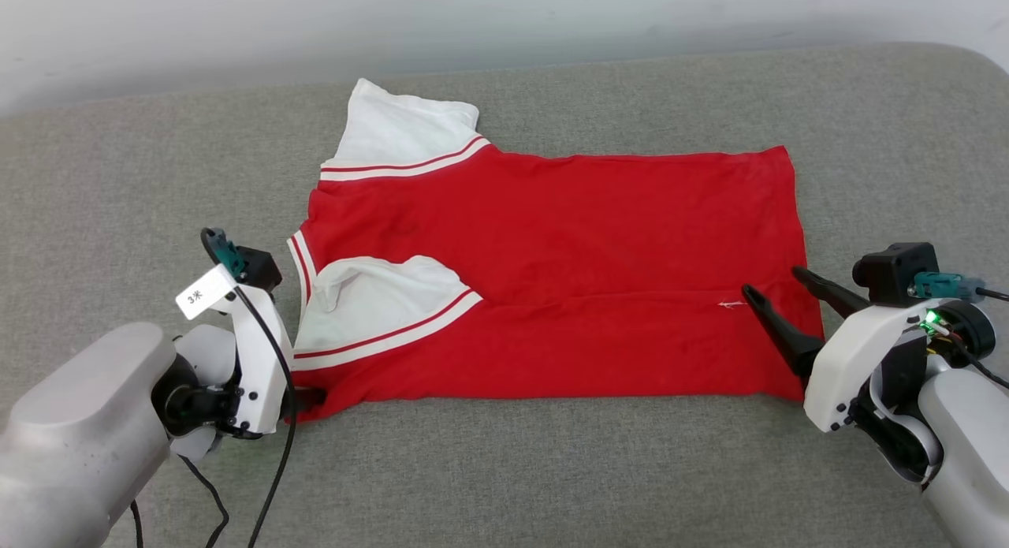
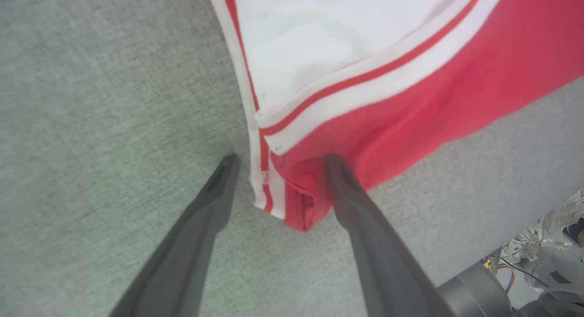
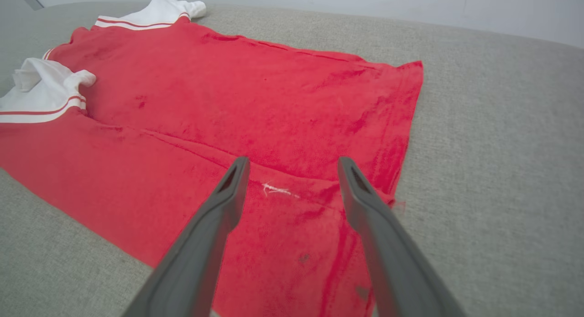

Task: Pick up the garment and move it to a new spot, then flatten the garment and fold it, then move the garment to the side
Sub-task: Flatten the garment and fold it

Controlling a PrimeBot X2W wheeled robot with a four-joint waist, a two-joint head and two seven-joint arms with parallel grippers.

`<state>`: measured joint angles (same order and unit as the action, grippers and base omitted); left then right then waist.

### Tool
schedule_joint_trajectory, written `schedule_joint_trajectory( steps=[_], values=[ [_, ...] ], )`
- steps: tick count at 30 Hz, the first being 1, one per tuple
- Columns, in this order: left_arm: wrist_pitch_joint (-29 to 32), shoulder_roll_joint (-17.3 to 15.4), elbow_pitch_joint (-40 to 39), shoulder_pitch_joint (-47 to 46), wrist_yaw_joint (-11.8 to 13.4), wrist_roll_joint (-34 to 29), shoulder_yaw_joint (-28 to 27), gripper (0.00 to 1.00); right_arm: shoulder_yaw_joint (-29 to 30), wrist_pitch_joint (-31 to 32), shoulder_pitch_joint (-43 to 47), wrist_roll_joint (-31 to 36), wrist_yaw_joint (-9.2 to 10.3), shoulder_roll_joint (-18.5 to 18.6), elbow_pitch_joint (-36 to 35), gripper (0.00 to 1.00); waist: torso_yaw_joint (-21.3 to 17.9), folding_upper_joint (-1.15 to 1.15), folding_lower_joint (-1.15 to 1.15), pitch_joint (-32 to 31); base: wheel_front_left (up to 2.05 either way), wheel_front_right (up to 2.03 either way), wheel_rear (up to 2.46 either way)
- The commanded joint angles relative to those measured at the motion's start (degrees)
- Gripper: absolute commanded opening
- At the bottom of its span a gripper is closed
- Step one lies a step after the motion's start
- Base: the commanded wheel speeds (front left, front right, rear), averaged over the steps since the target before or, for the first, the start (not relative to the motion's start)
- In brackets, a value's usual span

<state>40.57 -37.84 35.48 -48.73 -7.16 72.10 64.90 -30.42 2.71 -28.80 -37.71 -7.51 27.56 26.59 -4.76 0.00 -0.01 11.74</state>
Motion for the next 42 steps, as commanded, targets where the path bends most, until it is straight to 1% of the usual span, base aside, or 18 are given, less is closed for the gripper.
schedule_joint_trajectory(
  steps=[1, 2, 3, 4, 7, 9, 10, 11, 14, 15, 18, 22, 25, 28, 31, 36, 37, 42],
  values=[
    [-0.34, 1.0, 0.9, 2.32, -0.15, -0.49, 1.44, 1.0, -0.06, -0.02, -0.6, 0.12, 0.05, -0.38, 0.05, 1.0, -0.31, 0.0, 0.01, 0.24, 0.0, 0.0, 0.0],
    [-0.76, 1.19, 1.25, 2.79, -0.11, -0.59, 1.67, 1.0, -0.02, -0.07, -0.59, 0.11, 0.05, -0.31, 0.11, 1.0, -0.4, 0.0, 0.01, 0.24, 0.0, 0.0, 0.0],
    [-1.33, 1.36, 1.52, 3.14, -0.16, -0.75, 1.85, 0.47, 0.03, -0.08, -0.58, 0.1, 0.05, -0.2, 0.15, 1.0, -0.47, 0.0, 0.01, 0.18, 0.0, 0.0, 0.0],
    [-1.98, 1.47, 1.69, 3.34, -0.18, -0.99, 1.97, 0.0, 0.1, -0.04, -0.61, 0.07, 0.05, -0.04, 0.12, 1.0, -0.53, 0.0, 0.01, 0.08, 0.0, 0.0, 0.0],
    [-3.7, 1.43, 1.17, 3.8, -0.26, -1.31, 2.44, 0.0, 0.57, 0.06, -0.84, 0.28, 0.05, 0.73, -0.21, 1.0, -0.53, 0.0, 0.01, -0.62, 0.0, 0.0, 0.0],
    [-6.19, 0.81, -0.5, 3.99, -0.34, -0.48, 2.14, 0.0, 1.52, 0.38, -0.9, 0.23, 0.05, 1.73, -0.62, 1.0, -0.29, 0.0, 0.01, -1.62, 0.0, 0.0, 0.0],
    [-6.19, 0.81, -0.5, 3.99, -0.34, -0.48, 2.14, 0.0, 1.52, 0.38, -0.9, 0.23, 0.05, 1.73, -0.62, 1.0, -0.29, 0.0, 0.01, -1.62, 0.0, 0.0, 0.0],
    [-7.81, 0.58, -1.45, 3.74, -0.34, -0.66, 2.11, 0.0, 2.17, 1.35, -0.91, 0.13, 0.05, 2.43, -1.05, 1.0, 0.04, 0.0, 0.01, -2.21, 0.0, 0.0, 0.0],
    [-9.62, -0.5, -2.95, 3.05, -0.32, -1.8, 2.81, 0.0, 2.27, 4.51, -1.65, 0.85, 0.05, 4.38, -2.2, 1.0, 0.36, 0.0, 0.01, -2.77, 0.0, 0.0, 0.0],
    [-9.62, -0.5, -2.95, 3.05, -0.32, -1.8, 2.81, 0.0, 2.27, 4.51, -1.65, 0.85, 0.05, 4.38, -2.2, 1.0, 0.36, 0.0, 0.01, -2.77, 0.0, 0.0, 0.0],
    [-11.37, -0.76, -4.77, 2.25, -0.31, -1.19, 2.21, 0.0, 1.34, 10.6, -2.18, 0.62, 0.05, 7.01, -3.4, 1.0, 0.76, 0.0, 0.01, -3.1, 0.0, 0.0, 0.0],
    [-12.73, -1.96, -7.21, 1.15, -0.32, -1.84, 2.48, 0.0, -0.12, 21.47, -2.7, -1.22, 0.05, 10.03, -5.41, 1.0, 1.05, 0.0, 0.01, -3.2, 0.0, 0.0, 0.0],
    [-13.64, -2.7, -9.11, 0.45, -0.32, -2.23, 2.59, 0.0, -0.3, 27.95, -2.49, -2.61, 0.05, 10.76, -6.42, 1.0, 1.18, 0.0, 0.01, -2.93, 0.0, 0.0, 0.0],
    [-14.1, -3.29, -10.74, -0.21, -0.32, -2.63, 2.72, 0.0, 0.19, 31.88, -1.59, -3.1, 0.05, 10.06, -6.25, 1.0, 1.45, 0.0, 0.01, -2.34, 0.0, 0.0, 0.0],
    [-14.18, -3.73, -11.82, -1.1, -0.32, -2.96, 2.85, 0.0, 0.82, 33.6, -1.06, -2.12, 0.05, 8.66, -4.87, 1.0, 1.82, 0.0, 0.01, -1.39, 0.0, 0.0, 0.0],
    [-14.54, -3.91, -13.13, -2.39, -0.33, -3.59, 3.06, 0.0, 1.94, 33.37, -0.78, 0.35, 0.05, 5.31, -0.66, 1.0, 2.52, 0.0, 0.01, 0.61, 0.0, 0.0, 0.0],
    [-14.87, -4.08, -13.68, -3.01, -0.33, -3.87, 3.05, 0.0, 1.42, 33.21, -0.17, 2.04, 0.05, 3.31, 2.56, 1.0, 2.87, 0.0, 0.01, 1.9, 0.0, 0.0, 0.0],
    [-15.22, -4.48, -14.02, -3.29, -0.33, -3.45, 3.44, 0.0, -0.34, 33.24, 2.16, 1.96, 0.04, -0.46, 8.26, 1.0, 3.01, 0.0, 0.01, 2.88, 0.0, 0.0, 0.0]
  ],
)
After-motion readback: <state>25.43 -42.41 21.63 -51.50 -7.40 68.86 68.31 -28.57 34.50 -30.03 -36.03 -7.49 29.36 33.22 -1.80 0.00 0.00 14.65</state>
